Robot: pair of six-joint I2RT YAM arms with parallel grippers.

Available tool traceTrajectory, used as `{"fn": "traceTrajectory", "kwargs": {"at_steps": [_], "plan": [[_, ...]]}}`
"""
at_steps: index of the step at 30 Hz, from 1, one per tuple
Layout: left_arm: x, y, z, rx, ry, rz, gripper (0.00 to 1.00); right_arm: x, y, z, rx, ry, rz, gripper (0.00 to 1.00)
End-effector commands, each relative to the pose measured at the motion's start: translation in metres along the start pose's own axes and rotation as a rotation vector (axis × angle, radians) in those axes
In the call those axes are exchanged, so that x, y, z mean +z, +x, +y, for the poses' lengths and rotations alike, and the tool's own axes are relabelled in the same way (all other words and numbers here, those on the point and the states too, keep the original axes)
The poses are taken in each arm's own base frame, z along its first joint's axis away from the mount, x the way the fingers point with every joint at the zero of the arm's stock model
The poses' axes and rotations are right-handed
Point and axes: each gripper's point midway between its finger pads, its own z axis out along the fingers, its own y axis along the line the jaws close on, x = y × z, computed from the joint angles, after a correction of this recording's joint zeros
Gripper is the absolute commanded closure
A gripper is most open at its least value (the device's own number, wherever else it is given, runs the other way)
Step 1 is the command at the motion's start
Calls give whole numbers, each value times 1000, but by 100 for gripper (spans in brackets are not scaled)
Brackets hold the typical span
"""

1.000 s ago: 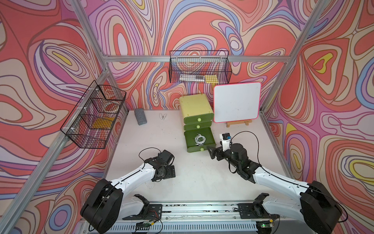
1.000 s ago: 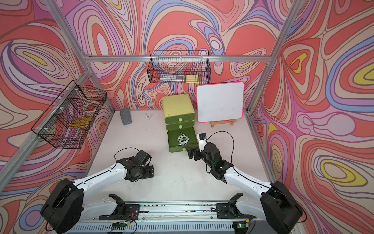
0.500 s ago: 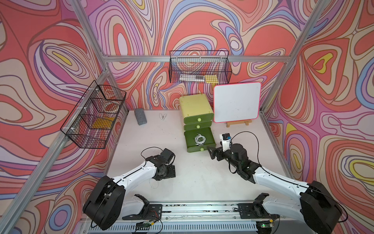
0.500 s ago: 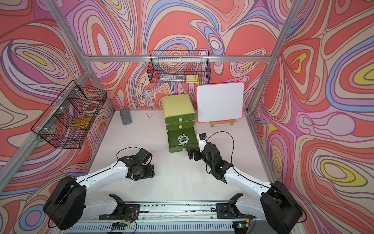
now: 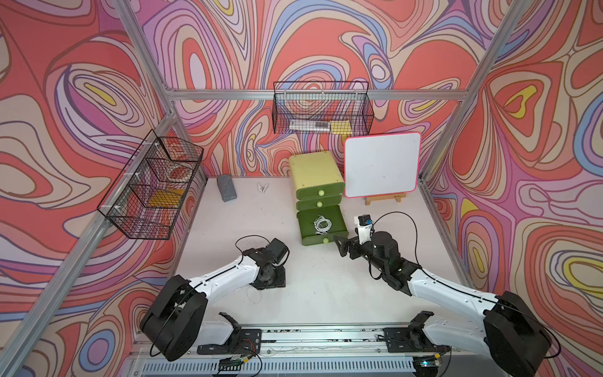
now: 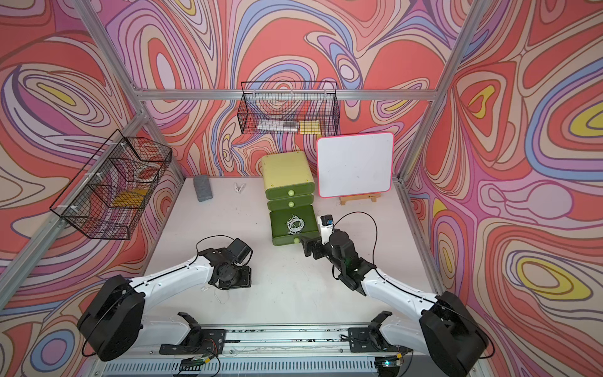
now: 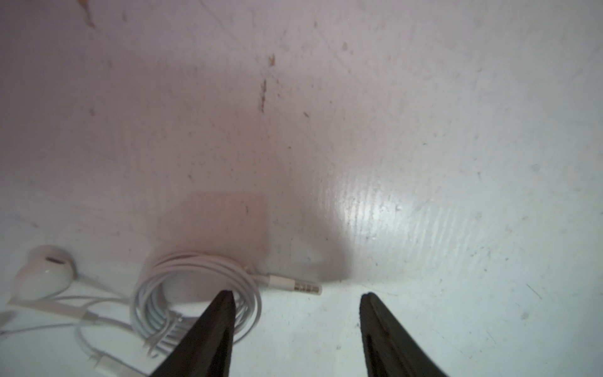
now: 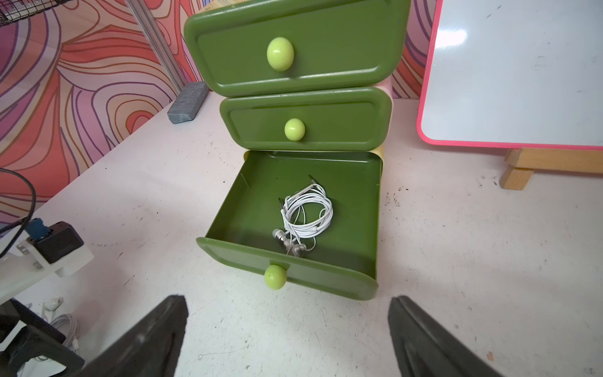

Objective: Place the wired earphones into the drawer by color
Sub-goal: Pick up the wired earphones from the center of the board.

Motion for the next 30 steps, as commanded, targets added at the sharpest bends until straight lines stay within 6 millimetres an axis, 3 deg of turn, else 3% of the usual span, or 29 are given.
{"fn": "traceTrajectory", "kwargs": {"at_steps": [1, 7, 19, 30], "plan": [[-6, 4, 14, 35, -90, 13, 41, -1, 0, -3, -7, 10, -12, 2], [-3, 8, 20, 54, -125, 34, 44, -1, 0, -2, -7, 9, -12, 2], [4, 10, 13, 92, -95, 51, 49, -1, 1, -3, -7, 10, -9, 2], [10, 11, 10, 115, -102, 67, 60, -1, 0, -3, -8, 13, -11, 2]]}}
